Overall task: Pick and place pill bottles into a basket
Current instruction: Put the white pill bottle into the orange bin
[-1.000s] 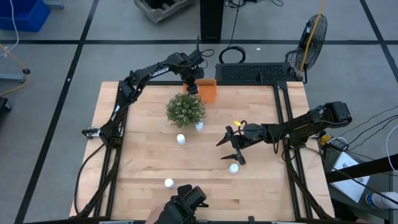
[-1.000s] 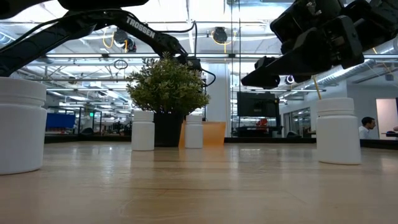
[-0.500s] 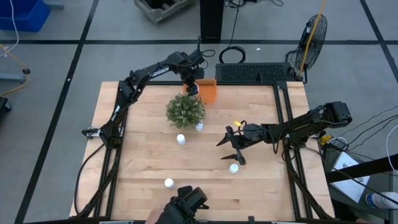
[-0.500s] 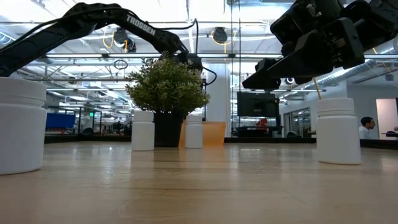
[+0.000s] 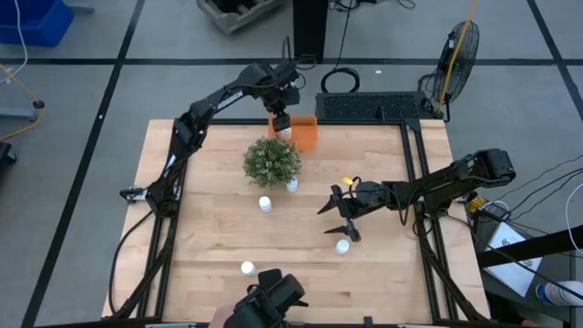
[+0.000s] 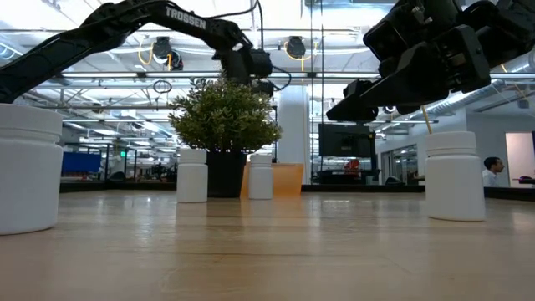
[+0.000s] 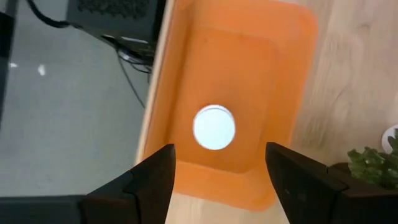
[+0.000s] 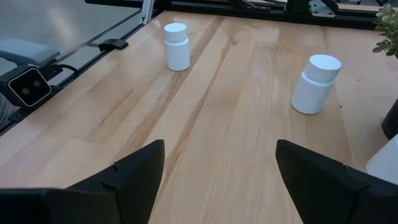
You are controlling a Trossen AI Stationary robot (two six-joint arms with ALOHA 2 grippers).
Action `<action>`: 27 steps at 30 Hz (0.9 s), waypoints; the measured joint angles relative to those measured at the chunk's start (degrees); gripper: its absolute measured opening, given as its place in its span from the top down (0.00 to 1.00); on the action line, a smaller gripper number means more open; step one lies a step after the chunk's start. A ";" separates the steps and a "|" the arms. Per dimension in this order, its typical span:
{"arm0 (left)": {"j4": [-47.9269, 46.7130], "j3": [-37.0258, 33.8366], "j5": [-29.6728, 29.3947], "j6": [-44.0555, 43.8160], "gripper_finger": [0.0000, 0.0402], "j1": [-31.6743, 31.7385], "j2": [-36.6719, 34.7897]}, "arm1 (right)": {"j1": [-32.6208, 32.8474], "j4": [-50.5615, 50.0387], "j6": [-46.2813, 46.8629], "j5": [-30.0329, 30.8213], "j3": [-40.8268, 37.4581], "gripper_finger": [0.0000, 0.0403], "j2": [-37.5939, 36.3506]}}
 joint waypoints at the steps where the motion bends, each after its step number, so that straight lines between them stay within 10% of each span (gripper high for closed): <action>1: -0.75 0.81 -0.46 -0.03 0.37 0.00 -0.10 | 0.00 0.00 -0.02 0.00 0.00 0.26 0.00; 14: -4.08 0.31 -0.65 -3.17 0.37 -3.02 -15.30 | -0.17 0.10 -1.44 0.19 0.00 0.26 0.00; 27: -15.87 -7.17 2.04 -21.51 0.37 -24.51 -30.93 | -1.77 -0.12 1.32 0.26 0.02 0.26 0.00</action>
